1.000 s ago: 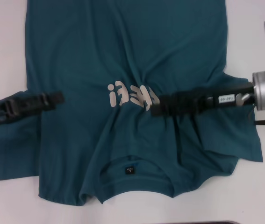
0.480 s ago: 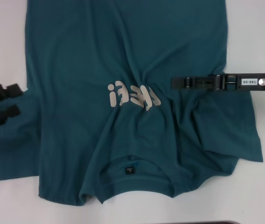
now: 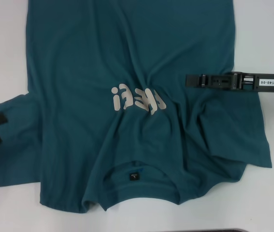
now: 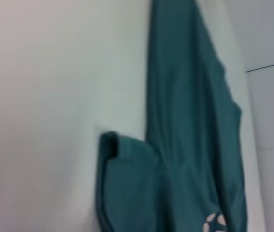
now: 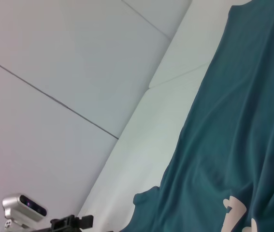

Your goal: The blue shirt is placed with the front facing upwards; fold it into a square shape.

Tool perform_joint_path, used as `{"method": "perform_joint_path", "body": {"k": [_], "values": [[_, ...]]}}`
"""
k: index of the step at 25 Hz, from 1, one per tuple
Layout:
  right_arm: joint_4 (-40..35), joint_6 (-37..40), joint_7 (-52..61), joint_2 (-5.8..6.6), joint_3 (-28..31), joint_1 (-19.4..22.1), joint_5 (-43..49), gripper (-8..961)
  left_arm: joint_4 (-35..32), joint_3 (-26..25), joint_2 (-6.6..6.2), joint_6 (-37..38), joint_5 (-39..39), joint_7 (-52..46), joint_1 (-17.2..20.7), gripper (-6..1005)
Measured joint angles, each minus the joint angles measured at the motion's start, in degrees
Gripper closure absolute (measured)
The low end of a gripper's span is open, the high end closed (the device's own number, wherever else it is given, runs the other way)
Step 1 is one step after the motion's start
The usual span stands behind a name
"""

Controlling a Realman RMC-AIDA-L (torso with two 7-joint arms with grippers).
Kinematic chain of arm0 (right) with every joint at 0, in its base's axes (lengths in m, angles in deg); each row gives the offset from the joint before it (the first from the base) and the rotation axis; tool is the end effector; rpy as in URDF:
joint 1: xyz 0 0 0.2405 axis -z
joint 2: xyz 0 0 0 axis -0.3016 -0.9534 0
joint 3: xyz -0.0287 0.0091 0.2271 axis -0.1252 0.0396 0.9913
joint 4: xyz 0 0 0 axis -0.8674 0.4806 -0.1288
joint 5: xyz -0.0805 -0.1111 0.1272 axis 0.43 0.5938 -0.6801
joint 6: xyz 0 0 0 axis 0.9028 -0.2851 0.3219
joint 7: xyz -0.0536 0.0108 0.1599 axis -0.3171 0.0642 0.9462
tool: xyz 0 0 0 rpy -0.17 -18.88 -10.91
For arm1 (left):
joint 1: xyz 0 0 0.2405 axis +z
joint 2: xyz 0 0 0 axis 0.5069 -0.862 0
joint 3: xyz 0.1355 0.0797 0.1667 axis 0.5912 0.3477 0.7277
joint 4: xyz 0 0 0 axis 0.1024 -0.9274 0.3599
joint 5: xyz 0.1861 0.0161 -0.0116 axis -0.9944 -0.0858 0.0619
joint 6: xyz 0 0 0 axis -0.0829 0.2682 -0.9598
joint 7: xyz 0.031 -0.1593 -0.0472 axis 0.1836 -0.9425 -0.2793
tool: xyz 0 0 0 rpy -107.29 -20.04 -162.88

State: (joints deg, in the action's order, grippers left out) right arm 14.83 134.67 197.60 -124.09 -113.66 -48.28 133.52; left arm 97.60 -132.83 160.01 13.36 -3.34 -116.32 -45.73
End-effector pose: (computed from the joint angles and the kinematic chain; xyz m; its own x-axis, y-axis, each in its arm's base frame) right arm 0.2305 0.2953 -0.0084 0.3052 -0.8355 -0.4569 -0.8525 -0.4536 0.2598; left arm -0.3318 0.2275 0.0471 -0.2683 0.8199 0.5057 0.9485 0.1332 0.2872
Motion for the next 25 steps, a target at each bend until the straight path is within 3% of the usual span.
{"method": "perform_joint_path", "body": {"k": [25], "values": [[0.06, -0.45, 0.13, 0.18, 0.02, 0.49, 0.11, 55, 0.13, -0.32, -0.08, -3.74, -0.55, -2.84, 1.08, 158]]}}
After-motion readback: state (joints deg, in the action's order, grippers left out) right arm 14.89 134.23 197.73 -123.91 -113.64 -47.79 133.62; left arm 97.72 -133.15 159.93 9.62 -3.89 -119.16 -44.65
